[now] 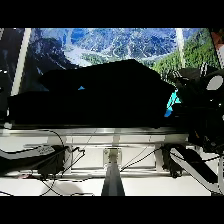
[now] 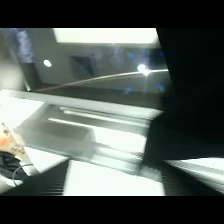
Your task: Fold the clothes and pants, and hang the long-sleeved shirts on hangers.
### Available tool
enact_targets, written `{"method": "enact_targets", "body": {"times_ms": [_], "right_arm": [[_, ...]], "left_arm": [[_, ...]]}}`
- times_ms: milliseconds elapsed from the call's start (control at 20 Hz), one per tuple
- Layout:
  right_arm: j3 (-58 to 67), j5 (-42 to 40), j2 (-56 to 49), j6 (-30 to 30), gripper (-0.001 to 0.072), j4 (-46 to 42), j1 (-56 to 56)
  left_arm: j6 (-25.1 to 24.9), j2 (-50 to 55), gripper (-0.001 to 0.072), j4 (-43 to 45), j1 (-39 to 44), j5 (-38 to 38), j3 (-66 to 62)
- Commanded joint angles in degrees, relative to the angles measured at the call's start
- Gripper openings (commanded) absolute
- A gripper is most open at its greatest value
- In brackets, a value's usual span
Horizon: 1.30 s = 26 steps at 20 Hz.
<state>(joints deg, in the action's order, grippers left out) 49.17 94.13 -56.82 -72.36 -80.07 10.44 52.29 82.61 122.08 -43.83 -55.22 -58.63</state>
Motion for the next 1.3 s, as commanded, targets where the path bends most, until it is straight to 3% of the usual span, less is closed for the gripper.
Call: {"method": "enact_targets", "body": {"times_ms": [0,100,200,350,400,500,600,650,850,950,1050,1150,1250], "right_arm": [[-0.02,-0.76,0.02,-0.04,0.0026,0.35,0.0],[-0.02,-0.76,0.04,-0.04,0.0026,0.35,0.0],[-0.02,-0.7,0.02,-0.04,0.0026,0.35,0.0],[-0.02,-0.68,0.04,-0.04,0.0026,0.33,0.0],[-0.02,-0.7,0.02,-0.04,0.0026,0.35,0.0],[-0.02,-0.72,0.02,-0.04,0.0026,0.35,0.0],[-0.02,-0.72,0.02,-0.04,0.0026,0.35,0.0],[-0.02,-0.74,0.02,-0.04,0.0026,0.35,0.0],[-0.02,-1.33,0.02,-0.04,0.0026,0.35,0.0],[-0.02,-2.6,0.02,-0.04,0.0026,0.35,0.0],[-0.02,-3.85,0.02,-0.07,0.0026,0.46,0.0],[-0.02,-3.82,0.02,-0.07,0.0026,0.46,0.0],[-0.02,-3.74,0.02,-0.04,0.0026,0.26,0.0]], "left_arm": [[-0.26,0.31,0.0702,-0.59,0.15,-0.26,0.04],[0.04,0.28,0.0698,-0.59,0.24,-0.26,0.02],[3.72,0.28,0.0659,0.13,0.33,-0.07,0.0],[7.76,-0.33,0.0321,11.3,1.09,-0.42,-0.42],[13.4,-0.5,0.0276,13.75,1.14,-0.31,-1.27],[26.84,-0.5,0.0284,19.32,1.14,-0.26,-3.8],[33.77,-0.5,0.0271,20.37,1.14,0.22,-6.93],[34.05,-0.52,0.0002,20.17,1.31,0.39,-8.48],[34.01,-1.01,0.0009,19.76,3.19,2.6,-11.56],[35.56,-0.85,0.0028,14.84,3.41,4.55,-11.54],[35.56,-0.85,0.0375,3.08,3.5,5.88,-11.54],[33.92,-0.83,0.0415,-12.92,3.5,7.69,-11.54],[25.88,-0.42,0.0416,-33.92,3.93,7.72,-11.54]]}}
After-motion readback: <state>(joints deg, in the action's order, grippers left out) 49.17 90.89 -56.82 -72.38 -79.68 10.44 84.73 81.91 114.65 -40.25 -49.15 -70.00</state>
